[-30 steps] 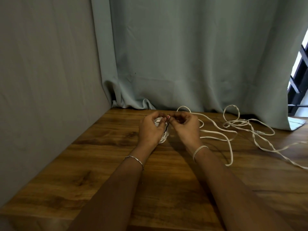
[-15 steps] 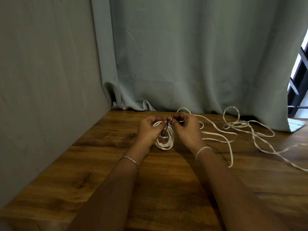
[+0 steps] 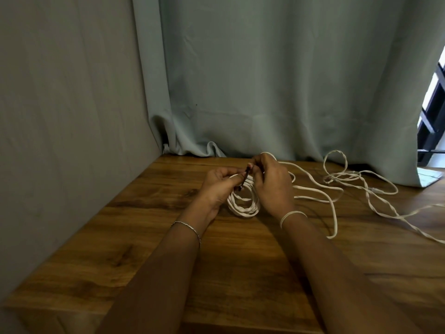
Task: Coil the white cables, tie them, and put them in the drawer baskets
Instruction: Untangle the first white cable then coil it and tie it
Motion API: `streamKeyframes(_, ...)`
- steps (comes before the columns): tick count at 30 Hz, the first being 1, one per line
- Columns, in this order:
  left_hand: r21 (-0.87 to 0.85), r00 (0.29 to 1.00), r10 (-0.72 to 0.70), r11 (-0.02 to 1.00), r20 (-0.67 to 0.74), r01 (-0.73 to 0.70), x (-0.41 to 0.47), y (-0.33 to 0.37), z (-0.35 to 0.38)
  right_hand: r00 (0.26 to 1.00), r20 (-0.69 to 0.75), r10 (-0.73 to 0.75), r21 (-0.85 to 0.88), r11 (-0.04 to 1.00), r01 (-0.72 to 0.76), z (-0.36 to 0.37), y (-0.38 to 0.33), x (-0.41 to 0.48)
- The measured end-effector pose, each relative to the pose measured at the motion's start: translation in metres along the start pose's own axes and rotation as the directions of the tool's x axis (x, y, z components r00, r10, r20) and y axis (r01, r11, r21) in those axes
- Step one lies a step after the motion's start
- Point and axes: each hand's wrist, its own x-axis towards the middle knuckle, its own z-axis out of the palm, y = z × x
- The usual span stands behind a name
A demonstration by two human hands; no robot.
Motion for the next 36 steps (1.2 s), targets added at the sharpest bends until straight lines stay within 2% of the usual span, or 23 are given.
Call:
streamKeyframes(8, 0.025, 0.999, -0.031, 0.999, 0.032, 0.030, 0.0014, -0.0017, -0.0014, 0.998, -0.051, 0.020, 0.082, 0.996, -0.015, 0.0002, -0.0007, 0.0047)
streamKeyframes(14, 0.024, 0.996, -0.027, 0.999, 0.086, 0.025, -0.0040, -0.0029, 0.0011, 0.979, 0.129, 0.158, 0.211, 0.960, -0.183, -0.0006, 0.0052, 0.0060)
streamKeyframes(18, 0.051, 0.998, -0.027, 0.998, 0.051, 0.024, -0.0036, -0.0033, 0.0010, 0.960, 0.211, 0.185, 0.214, 0.949, -0.230, 0.0018, 0.0060, 0.0066)
streamKeyframes(23, 0.076, 1.000, -0.024, 0.997, -0.013, 0.025, 0.0000, -0.0067, 0.0002, 0.965, 0.219, 0.148, 0.137, 0.974, -0.181, 0.0061, 0.0066, 0.0058)
streamKeyframes(28, 0.095, 0.999, -0.010, 0.995, -0.046, 0.015, 0.0037, -0.0097, -0.0009, 0.955, 0.254, 0.156, 0.185, 0.961, -0.206, 0.0036, 0.0058, 0.0064)
streamKeyframes(33, 0.100, 0.998, -0.017, 0.995, -0.066, 0.024, 0.0034, -0.0091, -0.0010, 0.990, 0.132, 0.038, 0.171, 0.983, -0.060, 0.0006, 0.0024, 0.0065)
streamKeyframes(36, 0.075, 0.998, -0.029, 0.997, -0.053, 0.033, 0.0030, -0.0078, -0.0016, 0.992, 0.122, 0.040, 0.173, 0.983, -0.061, 0.0010, 0.0006, 0.0039)
